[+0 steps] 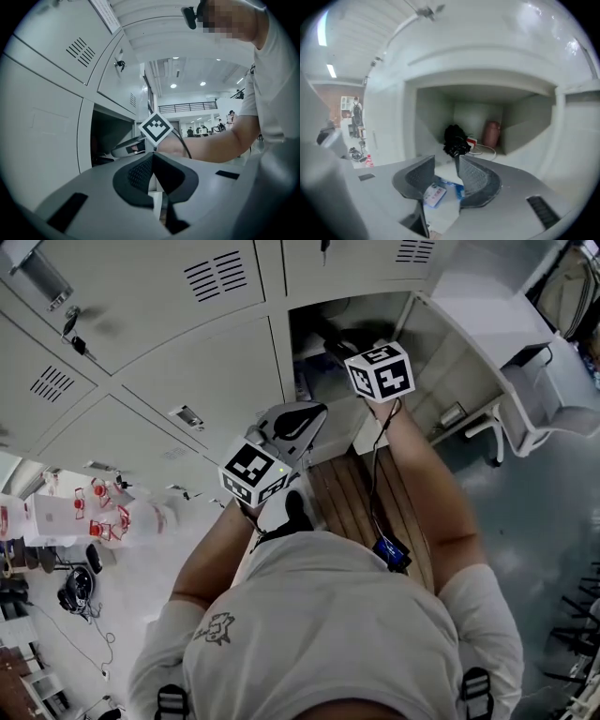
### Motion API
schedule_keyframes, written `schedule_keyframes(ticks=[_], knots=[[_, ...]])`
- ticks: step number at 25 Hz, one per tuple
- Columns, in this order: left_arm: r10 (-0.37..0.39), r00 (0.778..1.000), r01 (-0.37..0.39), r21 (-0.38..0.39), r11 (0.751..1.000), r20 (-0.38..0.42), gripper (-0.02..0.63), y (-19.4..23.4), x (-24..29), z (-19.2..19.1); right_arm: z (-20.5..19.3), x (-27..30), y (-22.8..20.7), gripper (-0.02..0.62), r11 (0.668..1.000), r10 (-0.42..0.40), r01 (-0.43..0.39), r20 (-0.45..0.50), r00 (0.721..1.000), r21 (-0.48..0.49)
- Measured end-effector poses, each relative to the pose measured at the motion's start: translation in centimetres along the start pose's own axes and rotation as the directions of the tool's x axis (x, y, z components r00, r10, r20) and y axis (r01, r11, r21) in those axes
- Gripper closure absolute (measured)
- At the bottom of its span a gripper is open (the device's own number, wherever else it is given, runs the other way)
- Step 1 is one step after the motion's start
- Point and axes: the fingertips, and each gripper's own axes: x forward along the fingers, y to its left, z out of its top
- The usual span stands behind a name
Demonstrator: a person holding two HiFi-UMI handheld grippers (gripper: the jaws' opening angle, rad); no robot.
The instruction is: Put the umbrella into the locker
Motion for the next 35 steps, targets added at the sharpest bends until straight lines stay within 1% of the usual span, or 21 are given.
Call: schedule_keyframes(ticks=[6,9,12,14,17,19,23,28,31,35], knots=[[0.021,0.999,-0.022,0.025,0.999,0.027,0.595,-2.2,-0.9,1.8,-1.1,-6.4,3.5,0.512,0.999,0.03,-0.031,0.068,0.997,0.017],[0.024,0.999,-0.025,0.018,1.0,0.032,0.594,-3.7,-1.1,1.7,-2.4,-9.7,5.2,0.532,0.999,0.031,-0.036,0.12,0.992,0.037],[0.026,0.999,-0.027,0.015,1.0,0.027,0.595,-4.9,-1.3,1.2,-3.2,-13.4,6.6,0.549,0.994,0.044,-0.062,0.197,0.979,0.087],[0.036,0.999,-0.036,0.0,0.999,0.029,0.595,-5.4,-1.8,1.0,-3.7,-15.5,7.6,0.554,0.994,0.04,-0.06,0.217,0.975,0.086],[0.057,0.998,-0.056,-0.025,0.998,0.039,0.595,-5.7,-2.1,0.9,-4.3,-17.5,8.6,0.554,1.0,0.024,-0.025,0.199,0.98,0.005],[0.065,0.997,-0.064,-0.022,0.998,0.04,0.595,-6.1,-2.0,0.9,-4.1,-18.3,8.8,0.554,0.999,0.03,-0.028,0.205,0.978,-0.015],[0.071,0.997,-0.071,0.007,0.997,0.025,0.595,-7.1,-2.8,1.3,-3.8,-19.6,9.3,0.554,0.999,0.043,-0.047,0.24,0.97,0.013],[0.077,0.996,-0.078,0.01,0.997,0.034,0.595,-7.1,-3.9,2.5,-3.4,-20.2,10.5,0.554,0.996,0.071,-0.084,0.267,0.961,0.039],[0.061,0.998,-0.061,0.019,0.998,0.023,0.594,-7.6,-4.8,2.5,-3.5,-20.4,11.8,0.554,0.994,0.075,-0.095,0.272,0.959,0.061],[0.026,0.999,-0.026,0.025,0.999,0.021,0.595,-7.9,-5.9,2.7,-3.2,-20.5,13.4,0.554,0.994,0.059,-0.083,0.272,0.96,0.078]])
